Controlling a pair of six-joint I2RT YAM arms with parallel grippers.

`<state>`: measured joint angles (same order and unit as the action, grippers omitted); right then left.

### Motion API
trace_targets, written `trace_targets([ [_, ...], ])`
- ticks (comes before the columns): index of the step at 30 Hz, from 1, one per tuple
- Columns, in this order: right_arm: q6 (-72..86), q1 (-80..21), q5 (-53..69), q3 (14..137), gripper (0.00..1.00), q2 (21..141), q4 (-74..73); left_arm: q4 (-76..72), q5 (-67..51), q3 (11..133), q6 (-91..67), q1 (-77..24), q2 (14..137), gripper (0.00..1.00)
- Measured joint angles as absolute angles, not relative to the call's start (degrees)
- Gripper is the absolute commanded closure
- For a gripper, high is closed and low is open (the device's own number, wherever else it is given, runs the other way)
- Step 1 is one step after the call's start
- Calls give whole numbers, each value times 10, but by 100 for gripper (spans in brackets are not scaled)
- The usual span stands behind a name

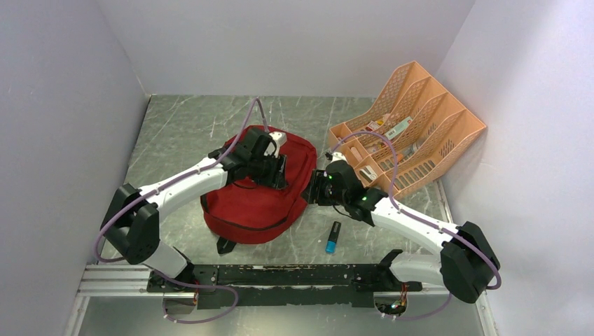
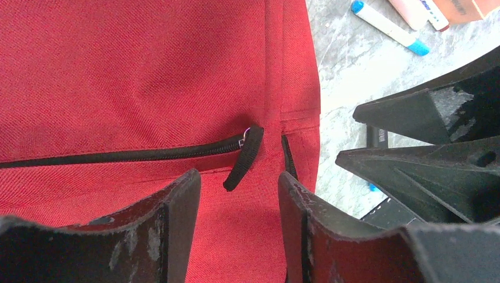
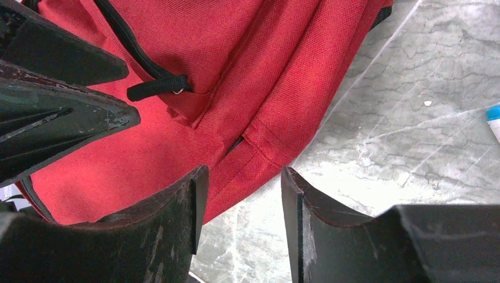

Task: Pack the student bag
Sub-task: Unzip the student bag at the center of the board.

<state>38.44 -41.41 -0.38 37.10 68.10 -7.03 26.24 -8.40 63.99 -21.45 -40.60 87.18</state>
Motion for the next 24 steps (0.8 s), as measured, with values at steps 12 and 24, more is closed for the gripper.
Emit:
trace_targets([
  [12,385,-414,11,368,48,684,-67,262,-99,640,-214,-406,894,47],
  [24,385,-414,20,368,48,684,-62,261,-121,639,-214,-406,899,67],
])
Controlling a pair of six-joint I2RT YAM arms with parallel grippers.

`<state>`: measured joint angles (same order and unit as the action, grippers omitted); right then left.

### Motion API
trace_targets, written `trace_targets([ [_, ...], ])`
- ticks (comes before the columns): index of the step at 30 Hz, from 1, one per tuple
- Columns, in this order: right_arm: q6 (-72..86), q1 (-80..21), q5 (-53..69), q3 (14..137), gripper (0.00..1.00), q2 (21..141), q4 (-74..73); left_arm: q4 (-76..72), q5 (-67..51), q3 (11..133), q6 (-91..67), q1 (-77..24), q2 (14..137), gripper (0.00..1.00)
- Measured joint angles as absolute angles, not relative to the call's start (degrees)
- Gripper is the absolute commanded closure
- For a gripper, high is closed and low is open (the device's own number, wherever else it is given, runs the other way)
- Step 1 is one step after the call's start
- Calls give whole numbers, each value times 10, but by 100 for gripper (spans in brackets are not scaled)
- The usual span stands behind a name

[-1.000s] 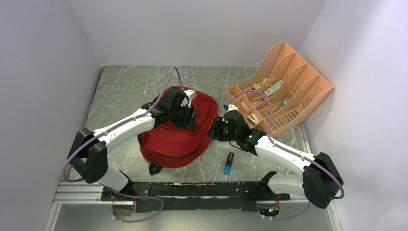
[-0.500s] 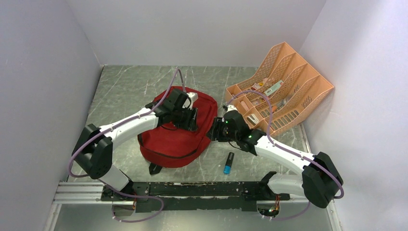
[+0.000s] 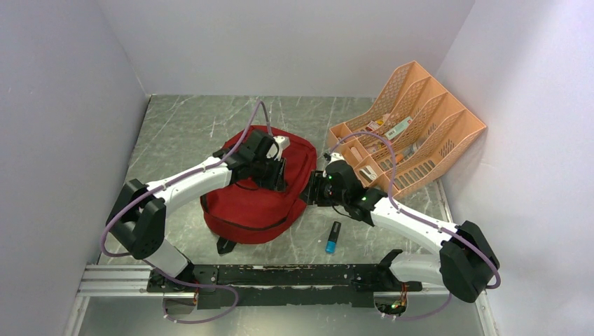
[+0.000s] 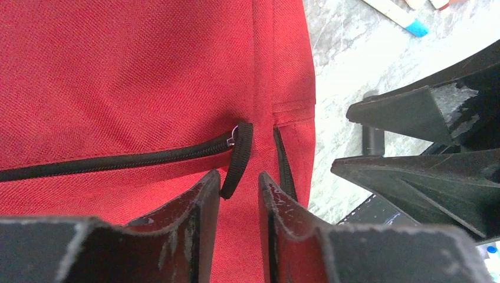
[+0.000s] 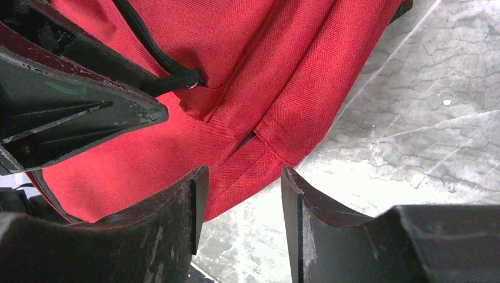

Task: Pack the student bag
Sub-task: Unzip the student bag at the center of the board.

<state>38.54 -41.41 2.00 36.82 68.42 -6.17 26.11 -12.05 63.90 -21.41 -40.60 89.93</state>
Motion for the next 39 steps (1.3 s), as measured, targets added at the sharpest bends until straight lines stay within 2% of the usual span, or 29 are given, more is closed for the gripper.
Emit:
trace_targets([
  [3,385,-414,21,368,48,685,-60,260,-123,638,-214,-406,899,76],
  [7,385,-414,21,364,48,687,-58,260,-123,638,-213,-406,900,93],
  [8,386,-414,21,363,47,687,-58,260,-123,638,-213,-406,900,95],
  [21,438,-414,-7,348,30,688,-36,270,-122,640,-197,-406,900,95],
  [33,489,-393,7,344,29,776,42,271,-120,643,-188,-406,880,95],
  [36,491,-393,12,344,33,796,52,270,-118,643,-188,-406,872,95],
  [39,491,-392,16,343,48,808,60,270,-114,643,-188,-406,870,95],
])
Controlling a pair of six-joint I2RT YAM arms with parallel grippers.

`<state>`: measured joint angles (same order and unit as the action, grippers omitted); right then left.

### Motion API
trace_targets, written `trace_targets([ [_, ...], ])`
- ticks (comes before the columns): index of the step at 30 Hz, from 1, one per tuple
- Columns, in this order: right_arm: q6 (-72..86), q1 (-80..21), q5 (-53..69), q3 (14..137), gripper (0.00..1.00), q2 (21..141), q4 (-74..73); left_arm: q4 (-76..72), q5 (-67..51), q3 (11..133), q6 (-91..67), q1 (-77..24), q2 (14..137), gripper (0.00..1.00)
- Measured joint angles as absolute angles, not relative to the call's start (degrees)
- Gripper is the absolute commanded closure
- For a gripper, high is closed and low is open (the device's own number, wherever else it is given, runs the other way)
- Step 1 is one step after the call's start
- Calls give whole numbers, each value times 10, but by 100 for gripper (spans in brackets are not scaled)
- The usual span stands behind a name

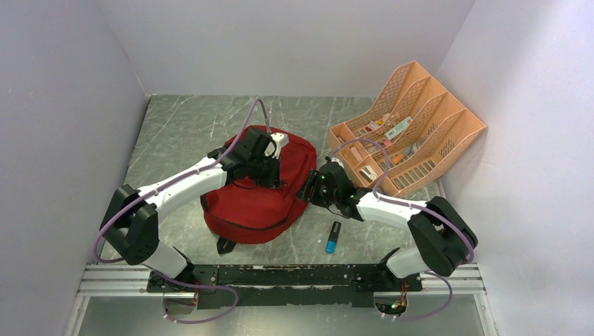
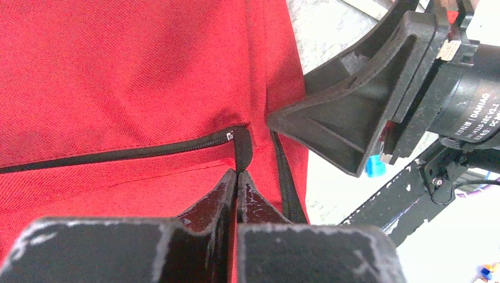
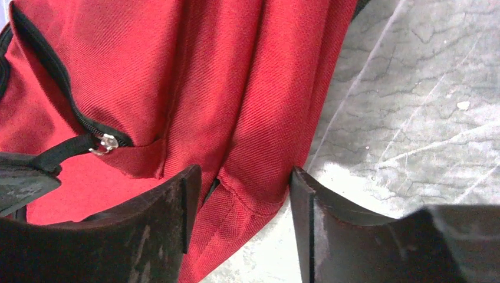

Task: Pack the student bag
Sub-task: Unzip the student bag at the center of the board.

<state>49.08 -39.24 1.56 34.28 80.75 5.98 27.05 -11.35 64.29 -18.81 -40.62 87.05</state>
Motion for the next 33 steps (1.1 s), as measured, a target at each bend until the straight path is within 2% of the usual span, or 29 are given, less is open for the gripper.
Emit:
trace_targets([
  [2,490,-392,18,342,60,816,63,270,-106,643,-188,-406,870,95],
  [6,488,-389,18,334,96,825,69,271,-92,643,-188,-404,870,95],
  [7,491,-389,18,331,100,825,71,271,-89,643,-187,-401,870,95],
  [17,489,-379,9,312,100,811,84,301,-72,653,-167,-317,865,95],
  [33,486,-364,9,293,100,776,85,340,48,671,-157,-154,879,95],
])
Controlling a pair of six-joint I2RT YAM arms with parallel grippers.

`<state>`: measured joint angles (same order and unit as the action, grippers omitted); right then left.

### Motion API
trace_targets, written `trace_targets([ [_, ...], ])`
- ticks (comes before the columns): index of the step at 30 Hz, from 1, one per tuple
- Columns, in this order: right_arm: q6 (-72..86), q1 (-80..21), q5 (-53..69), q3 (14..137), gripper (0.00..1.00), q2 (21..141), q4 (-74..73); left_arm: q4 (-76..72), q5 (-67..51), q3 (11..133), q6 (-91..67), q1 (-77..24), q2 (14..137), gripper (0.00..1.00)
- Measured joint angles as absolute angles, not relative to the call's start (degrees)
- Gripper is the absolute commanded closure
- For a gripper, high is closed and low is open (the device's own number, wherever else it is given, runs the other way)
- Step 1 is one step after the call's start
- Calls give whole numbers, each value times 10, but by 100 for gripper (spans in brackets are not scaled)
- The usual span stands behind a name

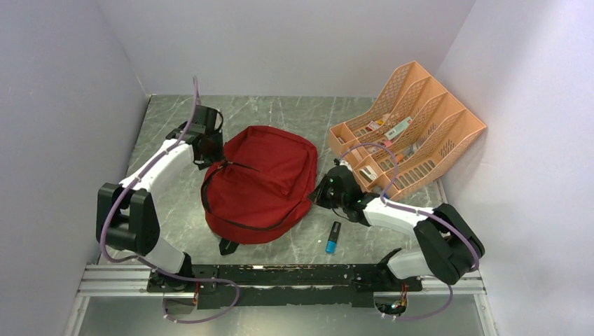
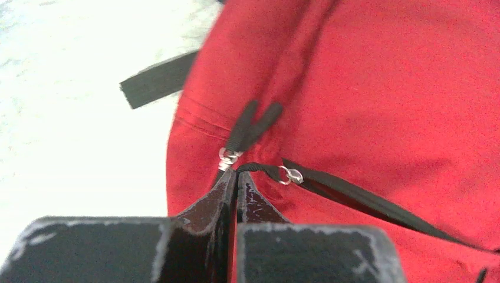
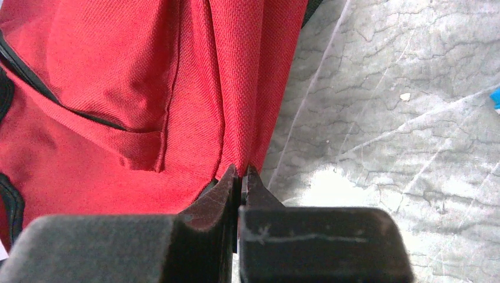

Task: Pack the student bag
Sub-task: Unzip the student bag at the center of the board.

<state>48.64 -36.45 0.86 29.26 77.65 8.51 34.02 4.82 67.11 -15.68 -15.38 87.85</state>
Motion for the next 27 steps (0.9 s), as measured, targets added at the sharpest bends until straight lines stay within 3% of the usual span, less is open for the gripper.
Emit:
trace_targets([
  [9,486,-364,12,287,100,762,94,333,60,671,-183,-107,915,95],
  [12,482,-364,14,285,100,758,96,328,51,671,-184,-103,937,80],
  [14,473,-364,15,284,92,754,93,322,49,670,-182,-99,944,63],
  [17,455,-363,14,284,80,738,80,310,44,668,-179,-90,936,50],
  [22,420,-361,8,287,60,690,48,311,39,653,-183,-87,876,44],
  [27,372,-360,8,309,50,653,32,335,50,621,-216,-87,763,41],
])
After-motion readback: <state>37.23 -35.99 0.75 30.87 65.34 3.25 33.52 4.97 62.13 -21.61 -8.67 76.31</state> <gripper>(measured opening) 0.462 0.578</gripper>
